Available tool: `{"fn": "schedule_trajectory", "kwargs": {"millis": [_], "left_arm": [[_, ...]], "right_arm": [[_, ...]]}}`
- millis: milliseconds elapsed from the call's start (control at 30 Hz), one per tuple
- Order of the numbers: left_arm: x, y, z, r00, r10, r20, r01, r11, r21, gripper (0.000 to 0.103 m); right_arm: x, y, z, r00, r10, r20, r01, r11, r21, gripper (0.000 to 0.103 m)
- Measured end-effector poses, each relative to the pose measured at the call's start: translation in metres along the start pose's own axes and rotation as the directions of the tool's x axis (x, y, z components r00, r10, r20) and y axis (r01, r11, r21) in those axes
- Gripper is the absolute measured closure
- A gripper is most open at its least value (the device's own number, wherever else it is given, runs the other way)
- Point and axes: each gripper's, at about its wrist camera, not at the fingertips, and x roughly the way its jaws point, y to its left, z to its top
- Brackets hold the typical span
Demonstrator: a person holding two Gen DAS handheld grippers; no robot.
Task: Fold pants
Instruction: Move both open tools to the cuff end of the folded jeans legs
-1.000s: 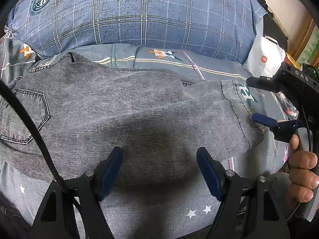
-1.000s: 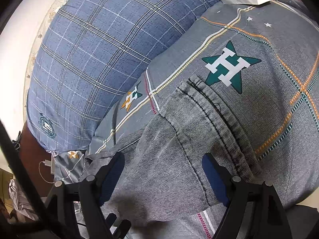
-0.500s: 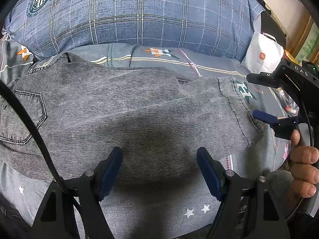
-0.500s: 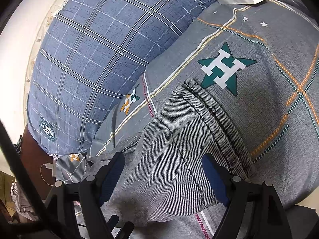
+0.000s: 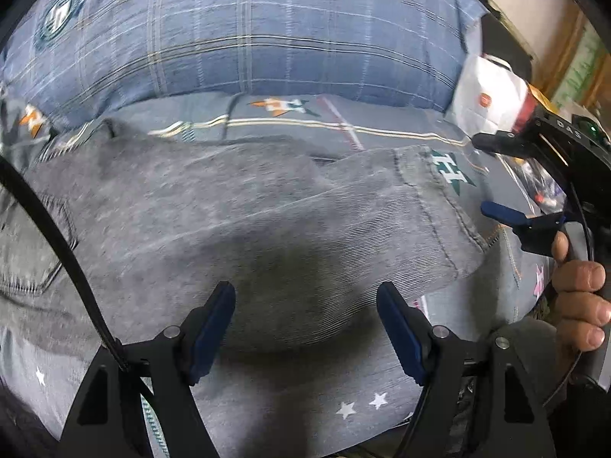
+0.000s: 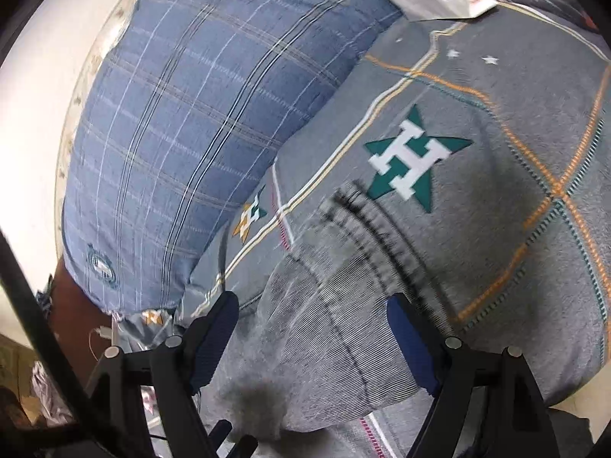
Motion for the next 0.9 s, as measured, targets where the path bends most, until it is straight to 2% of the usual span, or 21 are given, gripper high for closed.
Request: {"fn": "schedule_trajectory", "kwargs": {"millis": [333,533,667,900], "left_arm": [[0.026,-0.052,0.005,0.998,-0.032,-0.059,0.043,0.980,0.197,0.026],[0.040,-0.060,0.000,0.992,-0.041,-0.122,0.068,0.973,0.222,0.026],[0.040,-0.062,-0.002,0.991,-0.034,-0.131,0.066,0.968,0.244,0.026],[0.043,-0.061,-0.001,0.988,-0.042,-0.147,0.077,0.968,0.240,0.026]], "right_arm": [[-0.006,-0.018,0.012,0.999,0.043,-0.014,-0.042,0.998,0.049,0.020],[-0.005,-0.035,0.016,0.999,0.035,-0.038,-0.031,0.995,0.093,0.020],[-0.004,-0.038,0.018,0.999,0.017,-0.042,-0.013,0.996,0.090,0.020],[0.000,-0.049,0.019,0.997,0.041,-0.062,-0.033,0.990,0.136,0.020]]}}
